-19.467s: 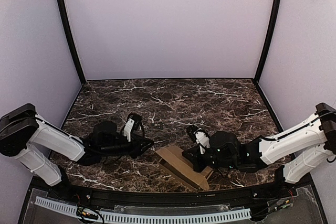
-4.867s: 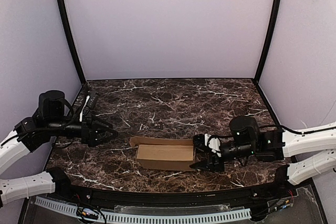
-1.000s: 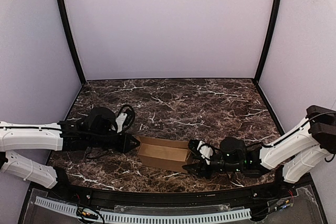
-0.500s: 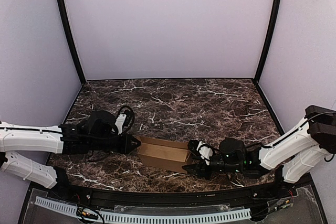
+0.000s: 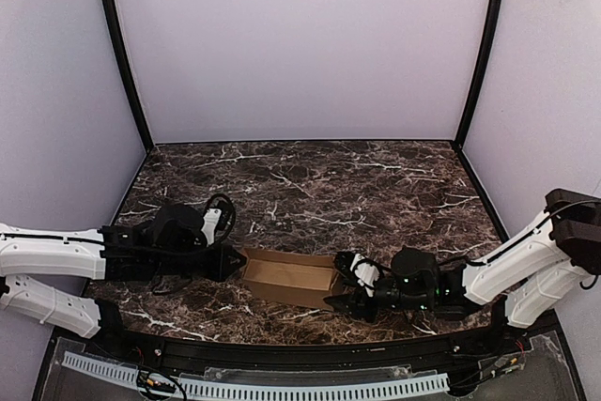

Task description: Fold the paper box

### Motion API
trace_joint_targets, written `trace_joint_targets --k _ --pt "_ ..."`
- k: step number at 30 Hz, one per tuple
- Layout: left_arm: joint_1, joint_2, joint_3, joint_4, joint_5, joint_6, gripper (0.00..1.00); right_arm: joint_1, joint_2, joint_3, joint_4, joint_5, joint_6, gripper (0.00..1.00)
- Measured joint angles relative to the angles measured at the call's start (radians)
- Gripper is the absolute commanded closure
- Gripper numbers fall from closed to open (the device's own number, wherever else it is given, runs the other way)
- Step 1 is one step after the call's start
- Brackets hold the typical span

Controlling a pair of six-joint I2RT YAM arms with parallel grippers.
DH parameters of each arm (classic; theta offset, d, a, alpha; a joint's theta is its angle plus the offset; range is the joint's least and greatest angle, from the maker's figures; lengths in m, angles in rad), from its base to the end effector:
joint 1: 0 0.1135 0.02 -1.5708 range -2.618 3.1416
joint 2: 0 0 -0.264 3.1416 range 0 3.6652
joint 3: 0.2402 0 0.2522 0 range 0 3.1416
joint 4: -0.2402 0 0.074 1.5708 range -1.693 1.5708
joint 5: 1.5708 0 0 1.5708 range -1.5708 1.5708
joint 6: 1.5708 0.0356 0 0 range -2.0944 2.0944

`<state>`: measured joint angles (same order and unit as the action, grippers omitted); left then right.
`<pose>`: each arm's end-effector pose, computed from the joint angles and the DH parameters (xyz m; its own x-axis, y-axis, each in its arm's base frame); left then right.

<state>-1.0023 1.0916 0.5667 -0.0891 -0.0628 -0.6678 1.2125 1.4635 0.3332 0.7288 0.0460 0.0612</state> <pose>0.1256 -0.1925 0.2138 -0.7473 0.0217 -0.6642 0.4466 0.7565 -0.4778 0.0897 0.2348 0.1372 -0.1931 -0.3414 -0.9199 -0.9106 0.4116 0.0384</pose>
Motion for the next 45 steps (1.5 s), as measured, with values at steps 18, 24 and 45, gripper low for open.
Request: trace_joint_targets --k 18,24,45 --pt "-0.048 -0.039 -0.047 0.023 -0.083 -0.122 1.0 0.043 0.033 0.02 0.013 0.052 0.001 0.8" --pt "-0.087 -0.053 -0.071 0.031 -0.142 -0.172 1.0 0.05 0.033 0.02 0.013 0.061 0.0 0.8" --pt "-0.22 -0.029 -0.103 0.065 -0.348 -0.276 1.0 0.069 0.033 0.02 0.012 0.087 0.01 0.8"
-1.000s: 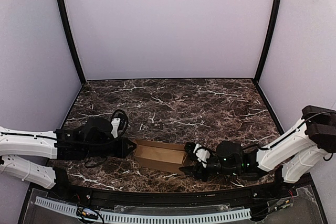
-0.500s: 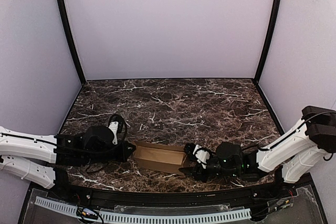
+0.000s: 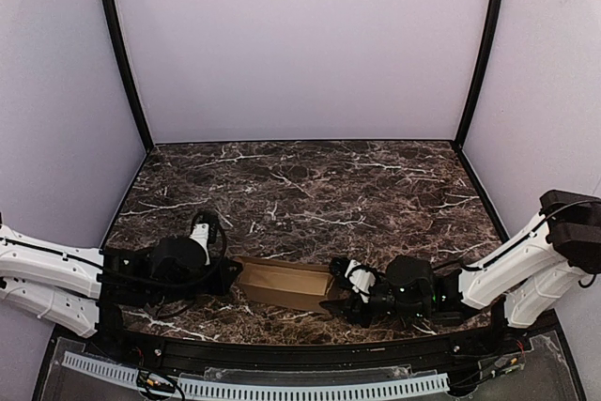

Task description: Fold the paper box

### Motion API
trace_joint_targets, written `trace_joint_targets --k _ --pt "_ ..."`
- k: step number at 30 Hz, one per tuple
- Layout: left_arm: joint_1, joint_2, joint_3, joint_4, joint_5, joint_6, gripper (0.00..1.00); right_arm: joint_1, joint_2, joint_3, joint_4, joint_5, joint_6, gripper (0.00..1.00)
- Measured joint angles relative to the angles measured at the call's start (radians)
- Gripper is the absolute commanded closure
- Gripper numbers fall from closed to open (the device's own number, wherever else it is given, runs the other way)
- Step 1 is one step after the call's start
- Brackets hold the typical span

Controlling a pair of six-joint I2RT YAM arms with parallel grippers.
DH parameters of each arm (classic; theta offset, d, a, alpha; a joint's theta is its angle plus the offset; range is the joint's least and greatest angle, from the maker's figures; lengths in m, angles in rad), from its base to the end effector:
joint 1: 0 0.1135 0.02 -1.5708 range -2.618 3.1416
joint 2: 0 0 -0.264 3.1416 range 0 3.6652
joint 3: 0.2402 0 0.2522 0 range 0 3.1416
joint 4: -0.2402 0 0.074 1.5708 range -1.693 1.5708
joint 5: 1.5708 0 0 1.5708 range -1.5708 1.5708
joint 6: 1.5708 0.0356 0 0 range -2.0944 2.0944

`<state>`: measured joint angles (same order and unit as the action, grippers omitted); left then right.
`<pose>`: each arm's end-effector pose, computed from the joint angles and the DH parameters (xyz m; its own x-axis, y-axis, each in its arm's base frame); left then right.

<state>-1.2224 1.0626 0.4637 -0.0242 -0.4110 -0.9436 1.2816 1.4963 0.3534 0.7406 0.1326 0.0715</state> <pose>0.0865 -0.1966 0.1934 -0.7249 -0.1784 -0.6654 0.2794 0.8067 -0.5207 0.0778 0.2451 0.1360 -0.1768 -0.3458 -0.9215 -0.9050 0.4251 0.0141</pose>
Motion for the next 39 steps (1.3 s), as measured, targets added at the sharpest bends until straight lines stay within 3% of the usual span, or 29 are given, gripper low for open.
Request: trace_joint_targets --k 6,13,17,25,30,32,39 --pt "-0.018 -0.002 -0.005 -0.001 -0.021 -0.022 1.0 0.001 0.0 0.0 -0.001 0.001 0.012 0.8" --pt "-0.056 0.056 0.011 0.001 -0.093 -0.053 0.99 0.002 0.0 0.0 -0.007 0.001 0.034 0.72" --pt "-0.076 0.098 0.032 -0.009 -0.139 -0.064 1.0 0.002 0.0 0.0 -0.009 0.001 0.047 0.61" --pt "-0.092 0.128 0.065 -0.045 -0.161 -0.066 1.0 0.0 -0.01 0.0 -0.01 0.029 0.066 0.26" --pt "-0.1 0.148 0.093 -0.072 -0.155 -0.066 0.99 -0.007 -0.084 -0.005 -0.029 0.063 0.073 0.18" --pt "-0.101 0.155 0.101 -0.08 -0.154 -0.066 1.0 -0.008 -0.129 -0.007 -0.044 0.064 0.072 0.03" --pt "-0.104 0.19 0.142 -0.109 -0.155 -0.063 1.0 -0.018 -0.299 -0.008 -0.166 0.028 0.06 0.01"
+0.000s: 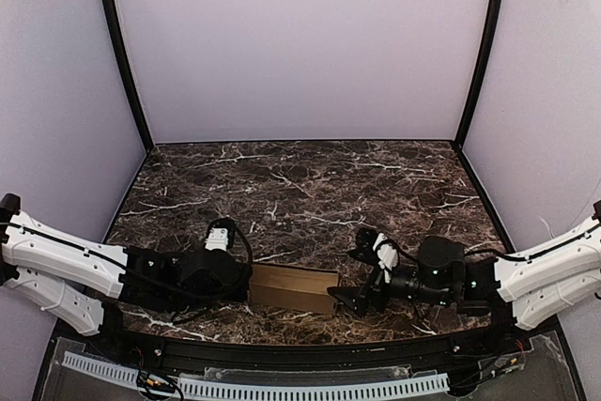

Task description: Fold the paper box

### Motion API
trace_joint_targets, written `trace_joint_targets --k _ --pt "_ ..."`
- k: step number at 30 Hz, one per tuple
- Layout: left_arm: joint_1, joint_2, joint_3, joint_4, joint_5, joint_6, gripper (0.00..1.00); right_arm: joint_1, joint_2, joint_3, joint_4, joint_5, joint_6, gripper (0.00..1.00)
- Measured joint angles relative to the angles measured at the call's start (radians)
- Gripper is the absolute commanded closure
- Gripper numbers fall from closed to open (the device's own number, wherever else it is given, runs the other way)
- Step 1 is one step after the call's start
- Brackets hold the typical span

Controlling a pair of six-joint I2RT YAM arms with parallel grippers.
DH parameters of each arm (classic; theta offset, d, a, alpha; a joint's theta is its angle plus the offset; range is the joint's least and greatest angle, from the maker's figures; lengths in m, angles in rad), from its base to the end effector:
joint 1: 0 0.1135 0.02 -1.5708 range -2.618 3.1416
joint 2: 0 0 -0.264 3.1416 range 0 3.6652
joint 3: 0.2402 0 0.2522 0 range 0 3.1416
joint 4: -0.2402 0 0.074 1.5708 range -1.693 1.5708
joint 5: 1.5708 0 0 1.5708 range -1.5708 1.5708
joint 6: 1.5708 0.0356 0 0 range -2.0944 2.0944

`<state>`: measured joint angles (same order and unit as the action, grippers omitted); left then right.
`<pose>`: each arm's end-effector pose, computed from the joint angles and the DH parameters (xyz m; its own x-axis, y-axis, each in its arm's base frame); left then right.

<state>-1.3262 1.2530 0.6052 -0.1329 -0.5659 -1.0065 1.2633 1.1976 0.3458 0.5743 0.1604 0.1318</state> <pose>0.0774 -0.2311 0.1911 -0.7052 -0.1198 -0.6988 0.2447 0.8839 -0.3985 0.0766 0.2224 0.1846 -0.1997 -0.2003 -0.9592 -0.8757 0.4756 0.0830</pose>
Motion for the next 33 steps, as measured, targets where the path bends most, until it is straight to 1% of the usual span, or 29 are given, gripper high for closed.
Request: trace_joint_targets --k 2,6,8,9,11,12,16,20,23,27,31,33 --pt "-0.001 0.012 0.01 -0.003 0.0 0.0 1.0 -0.003 -0.059 0.005 -0.064 0.011 0.019 0.01" --pt "-0.001 0.031 0.025 -0.005 -0.001 -0.002 1.0 -0.015 -0.142 0.069 -0.278 0.048 0.06 0.02" --pt "-0.001 0.039 0.031 -0.004 0.0 -0.004 1.0 -0.016 -0.17 0.099 -0.36 0.048 0.071 0.09" --pt "-0.001 0.042 0.034 -0.004 -0.001 -0.005 1.0 -0.016 -0.179 0.112 -0.399 0.046 0.079 0.14" --pt "-0.001 0.05 0.04 -0.003 0.0 -0.009 1.0 -0.016 -0.181 0.131 -0.469 0.043 0.097 0.3" --pt "-0.001 0.055 0.044 -0.002 0.0 -0.011 1.0 -0.016 -0.176 0.14 -0.507 0.041 0.116 0.34" --pt "-0.001 0.079 0.061 0.008 0.002 -0.021 1.0 -0.016 -0.134 0.17 -0.615 0.029 0.172 0.42" --pt "-0.001 0.092 0.067 0.018 0.004 -0.03 1.0 -0.015 -0.085 0.199 -0.683 0.026 0.223 0.56" --pt "-0.001 0.093 0.067 0.021 0.005 -0.037 1.0 -0.013 -0.075 0.215 -0.709 0.031 0.24 0.65" --pt "-0.001 0.092 0.067 0.022 0.005 -0.045 1.0 -0.009 -0.058 0.255 -0.734 0.06 0.259 0.72" --pt "-0.001 0.093 0.067 0.023 0.005 -0.048 1.0 -0.005 -0.034 0.288 -0.747 0.082 0.27 0.82" --pt "-0.001 0.092 0.067 0.023 0.005 -0.049 1.0 -0.004 -0.016 0.302 -0.755 0.089 0.269 0.89"
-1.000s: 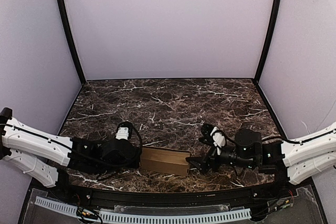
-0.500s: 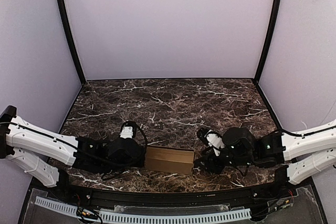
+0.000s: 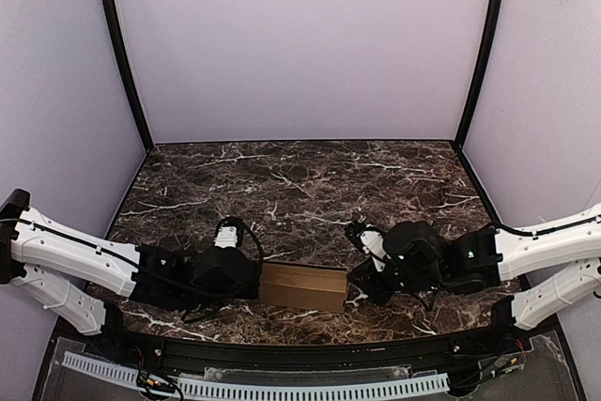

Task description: Fold the paper box

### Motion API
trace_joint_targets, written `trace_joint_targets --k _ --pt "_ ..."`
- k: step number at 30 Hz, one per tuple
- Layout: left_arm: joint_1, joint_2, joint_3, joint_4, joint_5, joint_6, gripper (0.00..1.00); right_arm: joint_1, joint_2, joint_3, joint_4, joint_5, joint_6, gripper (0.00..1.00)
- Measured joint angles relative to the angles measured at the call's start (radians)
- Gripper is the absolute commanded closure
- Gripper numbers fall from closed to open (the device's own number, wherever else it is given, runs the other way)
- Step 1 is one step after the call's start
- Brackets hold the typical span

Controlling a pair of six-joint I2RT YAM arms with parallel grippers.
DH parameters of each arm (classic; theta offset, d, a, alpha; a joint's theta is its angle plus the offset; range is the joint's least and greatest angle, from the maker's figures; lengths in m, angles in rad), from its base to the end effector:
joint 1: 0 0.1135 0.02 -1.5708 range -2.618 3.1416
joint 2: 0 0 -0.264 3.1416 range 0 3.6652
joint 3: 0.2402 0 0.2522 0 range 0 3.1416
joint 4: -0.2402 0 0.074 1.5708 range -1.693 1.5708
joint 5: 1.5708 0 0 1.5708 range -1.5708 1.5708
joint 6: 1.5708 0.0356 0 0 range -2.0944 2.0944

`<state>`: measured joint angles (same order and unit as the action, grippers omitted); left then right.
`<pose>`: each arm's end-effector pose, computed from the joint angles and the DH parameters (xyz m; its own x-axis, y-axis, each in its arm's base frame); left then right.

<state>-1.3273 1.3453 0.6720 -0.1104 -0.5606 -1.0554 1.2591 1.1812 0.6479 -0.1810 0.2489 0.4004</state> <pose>0.0819 -0.2513 0.1915 -0.7201 -0.1580 -0.6757 0.2123 0.8769 -0.4313 0.0829 0.2287 0.2138 -0.5223 -0.3893 -0.7587 -0.7186 0.6799 0.1459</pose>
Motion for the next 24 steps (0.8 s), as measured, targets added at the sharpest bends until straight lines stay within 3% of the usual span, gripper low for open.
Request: trace_joint_targets --k 4,13,24 --pt "0.0 -0.004 -0.006 0.007 0.001 0.0 1.0 0.005 0.021 0.012 -0.01 0.018 0.004 1.0" --pt "-0.002 -0.013 -0.014 0.014 0.003 -0.004 1.0 0.01 0.043 0.053 -0.053 0.036 0.062 1.0" --pt "-0.002 0.004 0.001 -0.008 -0.026 -0.006 1.0 0.01 0.116 0.15 -0.13 0.04 0.281 1.0"
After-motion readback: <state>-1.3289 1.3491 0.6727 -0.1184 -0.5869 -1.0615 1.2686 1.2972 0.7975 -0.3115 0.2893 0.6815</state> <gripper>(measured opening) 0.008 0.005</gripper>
